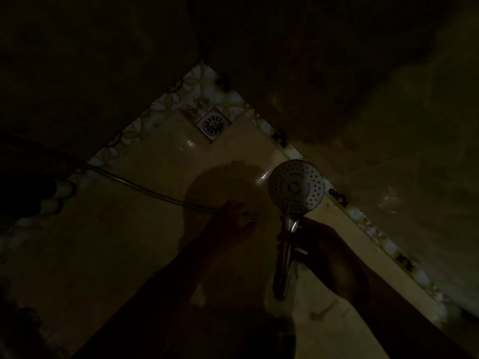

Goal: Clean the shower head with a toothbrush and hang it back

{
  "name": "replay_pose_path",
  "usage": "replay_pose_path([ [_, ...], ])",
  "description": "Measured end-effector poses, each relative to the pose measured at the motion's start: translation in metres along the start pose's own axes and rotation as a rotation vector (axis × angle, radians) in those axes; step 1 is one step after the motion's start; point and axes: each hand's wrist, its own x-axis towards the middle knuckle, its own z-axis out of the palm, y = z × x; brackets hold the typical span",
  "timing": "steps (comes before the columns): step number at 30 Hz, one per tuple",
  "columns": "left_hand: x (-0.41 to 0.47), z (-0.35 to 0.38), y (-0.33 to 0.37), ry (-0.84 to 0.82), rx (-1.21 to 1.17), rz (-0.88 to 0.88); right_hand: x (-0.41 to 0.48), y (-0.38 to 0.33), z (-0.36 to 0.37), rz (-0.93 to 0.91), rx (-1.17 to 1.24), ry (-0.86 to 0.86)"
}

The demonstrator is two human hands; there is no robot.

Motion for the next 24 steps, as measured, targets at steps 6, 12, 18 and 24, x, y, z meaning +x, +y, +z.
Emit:
replay_pose_path([
  [6, -0.061, -0.064, 0.077, -0.184, -0.122, -0.019, -0.063, -0.081, 0.017, -0.070, 0.044, 0.011],
  [12, -0.181, -0.157, 0.183, -0.164, -0.601, -0.054, -0.161, -0.190, 0.042, -0.239, -0.192, -0.005],
  [18, -0.311, -0.234, 0.291, -0.077, -0.859, 0.091, -0.290, -0.298, 0.069, -0.385, -0.075, -0.016],
  [24, -0.417, -0.289, 0.370, 0.002, -0.807, 0.257, -0.419, -0.374, 0.091, -0.507, -0.151, -0.073],
])
